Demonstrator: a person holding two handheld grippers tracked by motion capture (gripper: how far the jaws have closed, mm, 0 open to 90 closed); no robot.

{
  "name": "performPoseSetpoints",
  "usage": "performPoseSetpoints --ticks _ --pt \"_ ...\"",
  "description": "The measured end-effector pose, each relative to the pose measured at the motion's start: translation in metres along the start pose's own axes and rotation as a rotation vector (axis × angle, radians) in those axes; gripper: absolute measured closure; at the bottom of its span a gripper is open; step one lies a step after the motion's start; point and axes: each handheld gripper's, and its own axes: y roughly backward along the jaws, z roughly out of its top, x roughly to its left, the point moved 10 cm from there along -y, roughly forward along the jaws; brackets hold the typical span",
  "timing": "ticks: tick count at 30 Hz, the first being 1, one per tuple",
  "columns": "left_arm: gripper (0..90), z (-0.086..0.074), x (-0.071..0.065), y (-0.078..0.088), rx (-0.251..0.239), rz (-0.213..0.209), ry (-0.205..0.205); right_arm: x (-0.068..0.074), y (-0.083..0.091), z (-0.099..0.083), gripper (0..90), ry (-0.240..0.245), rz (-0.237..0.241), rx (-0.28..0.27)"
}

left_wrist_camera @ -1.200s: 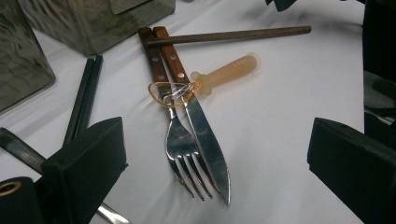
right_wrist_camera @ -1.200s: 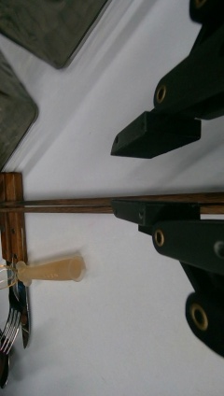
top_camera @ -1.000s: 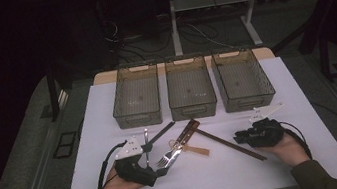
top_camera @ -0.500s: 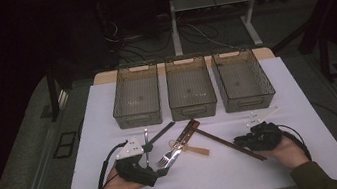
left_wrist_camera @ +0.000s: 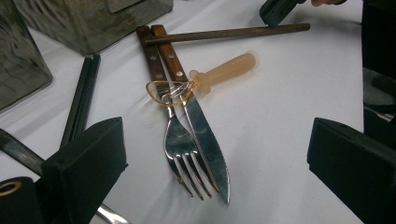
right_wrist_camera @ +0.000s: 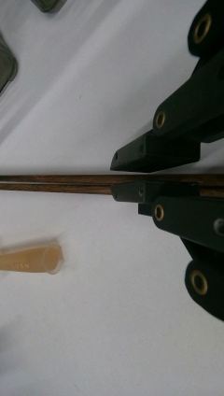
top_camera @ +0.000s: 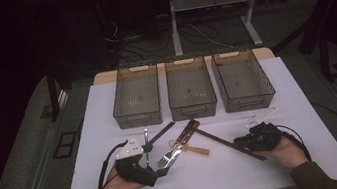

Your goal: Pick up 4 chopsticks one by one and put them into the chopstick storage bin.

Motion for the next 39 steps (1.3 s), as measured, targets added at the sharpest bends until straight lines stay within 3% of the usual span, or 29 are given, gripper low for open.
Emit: performPoseSetpoints --ticks 15,39 --pt "3.7 -0.0002 -0.0003 -0.0002 0.001 0.000 0.003 -0.0025 -0.0009 -0.0016 82.1 -0.001 -0.017 0.011" --pt "3.7 -0.0005 -0.0008 -0.0002 0.004 -0.002 0.000 -0.0069 -0.0066 -0.0067 81.7 0.040 -0.060 0.039"
